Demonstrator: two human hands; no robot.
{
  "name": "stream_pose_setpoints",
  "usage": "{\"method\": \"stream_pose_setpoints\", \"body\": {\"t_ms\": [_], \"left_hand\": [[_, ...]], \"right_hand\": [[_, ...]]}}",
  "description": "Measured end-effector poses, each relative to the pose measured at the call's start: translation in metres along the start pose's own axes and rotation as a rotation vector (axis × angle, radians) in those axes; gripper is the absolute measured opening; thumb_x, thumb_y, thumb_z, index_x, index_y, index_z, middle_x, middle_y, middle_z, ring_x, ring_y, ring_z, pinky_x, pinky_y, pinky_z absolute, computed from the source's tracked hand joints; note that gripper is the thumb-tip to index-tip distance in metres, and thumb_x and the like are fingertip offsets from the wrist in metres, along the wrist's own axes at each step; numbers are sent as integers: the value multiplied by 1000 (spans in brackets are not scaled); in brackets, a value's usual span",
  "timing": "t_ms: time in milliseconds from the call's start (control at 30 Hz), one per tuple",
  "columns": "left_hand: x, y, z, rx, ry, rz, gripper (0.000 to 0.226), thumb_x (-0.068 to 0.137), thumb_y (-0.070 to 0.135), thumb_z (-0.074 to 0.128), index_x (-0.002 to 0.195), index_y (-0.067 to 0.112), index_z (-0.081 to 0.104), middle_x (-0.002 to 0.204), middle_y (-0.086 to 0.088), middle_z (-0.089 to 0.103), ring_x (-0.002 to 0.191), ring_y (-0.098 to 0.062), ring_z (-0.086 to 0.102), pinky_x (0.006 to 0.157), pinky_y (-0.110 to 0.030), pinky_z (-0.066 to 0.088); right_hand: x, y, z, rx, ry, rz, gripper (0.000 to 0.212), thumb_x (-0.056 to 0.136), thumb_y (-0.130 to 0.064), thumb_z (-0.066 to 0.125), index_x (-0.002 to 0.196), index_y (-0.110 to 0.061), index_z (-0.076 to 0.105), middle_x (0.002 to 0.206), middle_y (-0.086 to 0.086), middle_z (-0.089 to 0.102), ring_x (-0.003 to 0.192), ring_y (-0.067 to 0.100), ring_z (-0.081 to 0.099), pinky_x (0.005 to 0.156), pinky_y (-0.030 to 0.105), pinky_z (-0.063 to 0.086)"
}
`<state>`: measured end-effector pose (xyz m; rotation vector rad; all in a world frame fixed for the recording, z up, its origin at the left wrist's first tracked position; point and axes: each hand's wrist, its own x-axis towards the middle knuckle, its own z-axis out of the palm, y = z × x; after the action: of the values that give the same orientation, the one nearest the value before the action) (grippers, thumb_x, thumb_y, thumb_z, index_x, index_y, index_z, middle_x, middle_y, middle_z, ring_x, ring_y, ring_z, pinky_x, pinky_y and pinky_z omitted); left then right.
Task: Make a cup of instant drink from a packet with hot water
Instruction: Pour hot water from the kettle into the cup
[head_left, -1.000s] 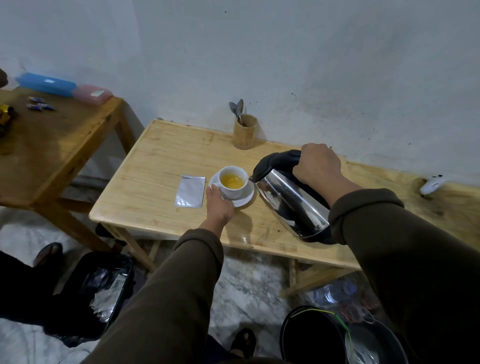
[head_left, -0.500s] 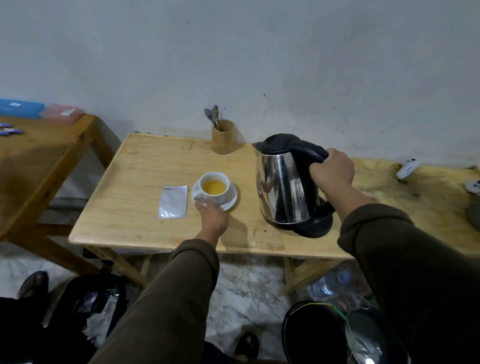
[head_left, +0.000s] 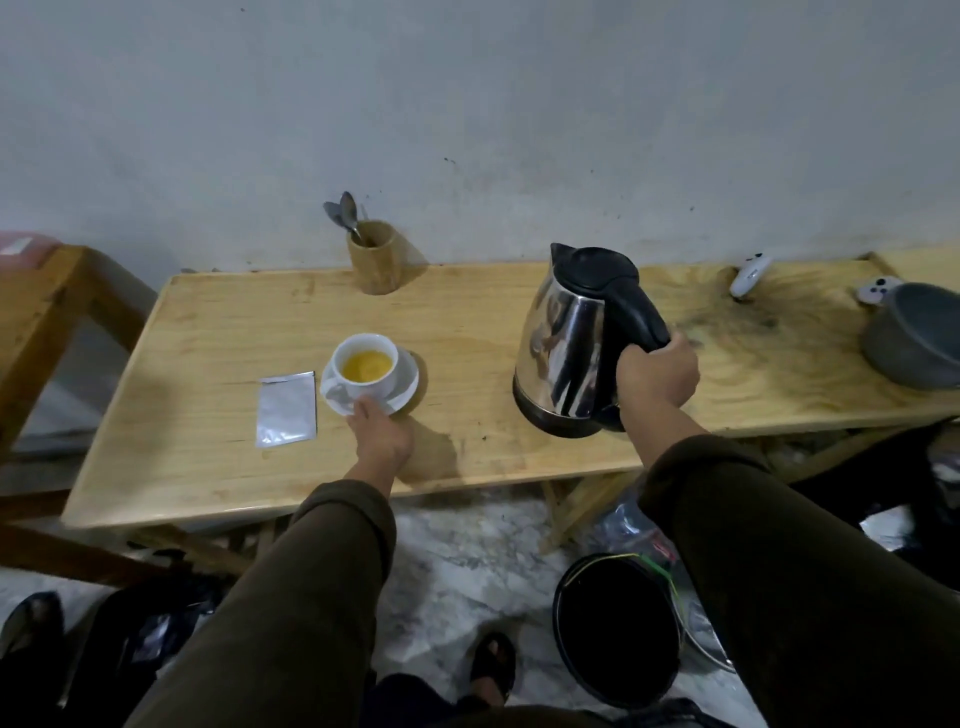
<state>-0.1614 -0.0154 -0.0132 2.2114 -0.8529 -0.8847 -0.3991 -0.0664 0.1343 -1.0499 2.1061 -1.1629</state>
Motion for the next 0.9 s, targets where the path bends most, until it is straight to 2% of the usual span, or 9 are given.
{"method": "stream_pose_setpoints", "body": {"t_ms": [133, 200, 367, 467, 600, 733, 833, 900], "left_hand": [[1, 0, 5, -46, 36, -32, 57, 98, 14, 35, 149, 3, 15, 156, -18, 17, 145, -37, 17, 119, -47, 21], [2, 1, 6, -44, 40, -45, 55, 99, 15, 33, 149, 2, 16, 156, -21, 17, 145, -37, 19, 119, -47, 21], [4, 0, 5, 33, 19, -9, 62, 94, 13, 46, 148, -1, 18, 153, -23, 24, 144, -40, 19, 119, -46, 21], [2, 1, 5, 59, 18, -16, 59, 94, 11, 44, 147, -2, 20, 153, -22, 23, 145, -40, 15, 120, -45, 19], [1, 4, 5, 54, -5, -41, 61, 94, 12, 45, 148, 1, 18, 155, -20, 21, 146, -37, 11, 121, -43, 17], [2, 3, 2, 16, -27, -61, 62, 92, 15, 48, 147, 5, 23, 151, -21, 30, 142, -39, 24, 118, -46, 25], [-1, 2, -3, -14, -35, -67, 60, 91, 18, 50, 145, 7, 27, 146, -21, 37, 134, -38, 38, 113, -46, 34], [-5, 3, -7, -3, -33, -36, 55, 93, 18, 49, 144, 6, 29, 143, -22, 42, 131, -39, 42, 109, -44, 36]], "right_hand": [[3, 10, 1, 53, 8, 11, 23, 81, 3, 51, 92, -16, 55, 92, 1, 56, 83, 20, 53, 73, 25, 43], [6, 14, 3, 62, 7, 21, 24, 80, 3, 51, 92, -17, 55, 92, 1, 57, 82, 19, 53, 73, 25, 43], [11, 26, 7, 59, 24, 23, 22, 78, 2, 54, 91, -15, 58, 99, 9, 65, 84, 24, 58, 80, 34, 53], [12, 32, 8, 57, 29, 19, 20, 77, 0, 54, 89, -15, 59, 98, 11, 66, 88, 27, 62, 82, 38, 56], [13, 36, 8, 68, 17, 10, 19, 77, 0, 56, 91, -12, 60, 97, 11, 67, 88, 27, 63, 77, 34, 54], [15, 35, 9, 76, 15, 41, 19, 80, -1, 56, 96, -12, 60, 102, 10, 65, 91, 25, 62, 78, 30, 51], [13, 39, 12, 113, 46, 122, 22, 81, -6, 59, 102, -11, 56, 110, 11, 62, 99, 28, 62, 88, 41, 56], [9, 40, 15, 134, 88, 166, 32, 81, -9, 62, 112, -11, 53, 120, 11, 58, 110, 30, 59, 95, 44, 52]]}}
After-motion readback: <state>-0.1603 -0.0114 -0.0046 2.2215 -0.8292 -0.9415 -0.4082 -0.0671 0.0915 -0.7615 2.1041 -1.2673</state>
